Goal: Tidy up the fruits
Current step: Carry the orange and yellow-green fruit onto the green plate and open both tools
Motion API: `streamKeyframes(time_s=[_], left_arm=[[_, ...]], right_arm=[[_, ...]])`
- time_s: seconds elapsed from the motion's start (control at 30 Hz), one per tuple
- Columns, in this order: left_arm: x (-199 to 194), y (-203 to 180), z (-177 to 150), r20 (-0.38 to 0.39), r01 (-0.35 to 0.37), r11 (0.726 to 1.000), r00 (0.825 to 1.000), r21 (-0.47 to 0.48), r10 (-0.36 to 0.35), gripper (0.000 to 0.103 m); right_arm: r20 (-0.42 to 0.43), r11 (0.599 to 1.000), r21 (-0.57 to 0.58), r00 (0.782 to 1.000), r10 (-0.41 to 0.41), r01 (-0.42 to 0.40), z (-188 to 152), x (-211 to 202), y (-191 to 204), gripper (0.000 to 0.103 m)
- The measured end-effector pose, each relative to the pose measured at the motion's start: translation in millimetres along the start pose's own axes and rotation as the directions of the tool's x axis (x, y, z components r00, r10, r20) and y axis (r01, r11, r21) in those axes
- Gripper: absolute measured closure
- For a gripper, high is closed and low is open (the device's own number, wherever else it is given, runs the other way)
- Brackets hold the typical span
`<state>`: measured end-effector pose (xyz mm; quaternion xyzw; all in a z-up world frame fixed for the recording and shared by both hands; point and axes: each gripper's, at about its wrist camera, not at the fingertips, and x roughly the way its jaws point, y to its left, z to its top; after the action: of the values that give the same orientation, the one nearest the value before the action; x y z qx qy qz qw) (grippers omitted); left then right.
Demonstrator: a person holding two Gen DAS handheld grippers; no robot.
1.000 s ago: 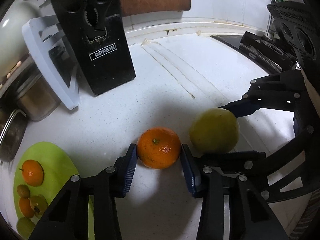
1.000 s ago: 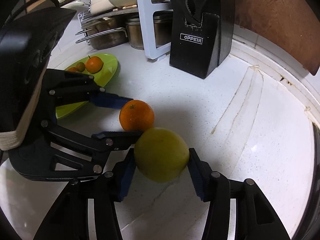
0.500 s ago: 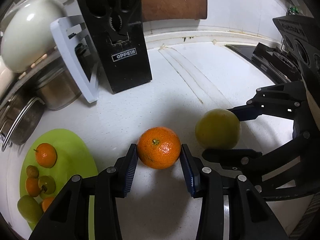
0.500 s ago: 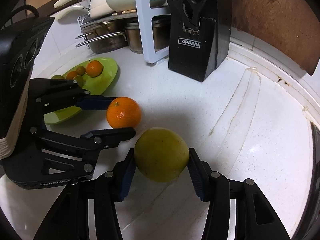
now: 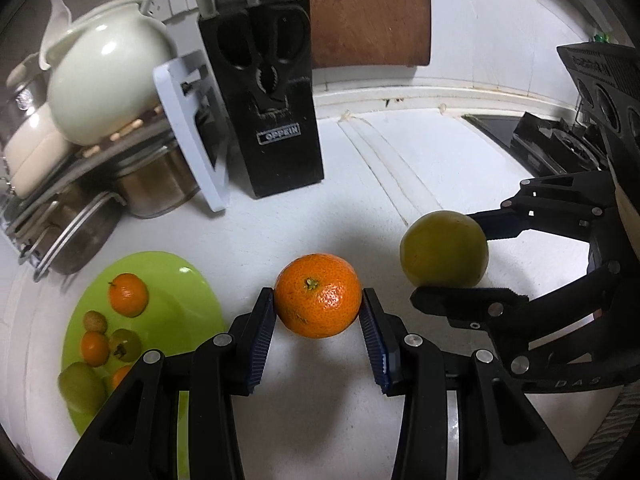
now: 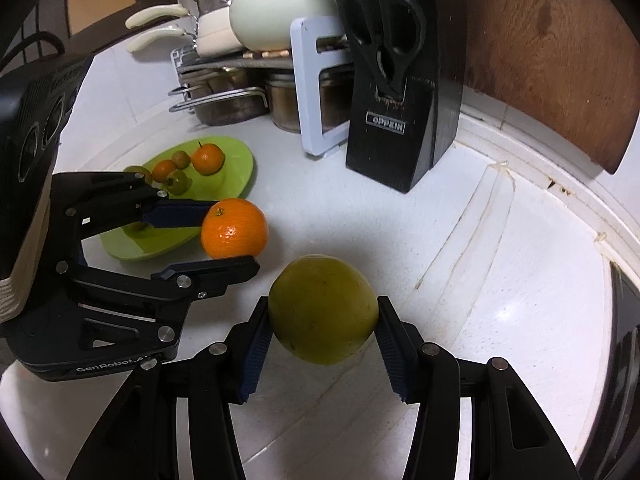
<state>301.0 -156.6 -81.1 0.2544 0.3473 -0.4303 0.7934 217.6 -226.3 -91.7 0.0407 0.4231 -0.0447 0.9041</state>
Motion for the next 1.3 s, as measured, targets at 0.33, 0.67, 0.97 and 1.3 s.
streamKeyframes(time_s=[0.33,0.67,0.97,1.3], left_arm=[[-43.2,6.2,-0.6,0.053,-0.059,0.992,0.996,-0.114,0.065,0.061],[-87.3,8.3,-8.9,0.072,-0.134,0.966,0.986,-0.220,0.153,0.061],[-125.4,17.0,-23.0,0.073,-0.198,0.926,0.970,-0.320,0.233,0.061],[-150.1,34.5,-31.6,0.060,-0.277,0.874,0.943,-0.400,0.327,0.061]], right_arm=[[0.069,0.999,-0.032,0.998,0.013,-0.011,10.9,-30.2,10.1,0.052],[0.131,0.997,-0.069,0.990,0.053,-0.044,18.5,-56.2,24.1,0.052],[0.165,0.989,-0.114,0.980,0.114,-0.096,23.1,-70.7,47.1,0.052],[0.171,0.976,-0.160,0.969,0.177,-0.150,36.7,-66.2,71.4,0.052]])
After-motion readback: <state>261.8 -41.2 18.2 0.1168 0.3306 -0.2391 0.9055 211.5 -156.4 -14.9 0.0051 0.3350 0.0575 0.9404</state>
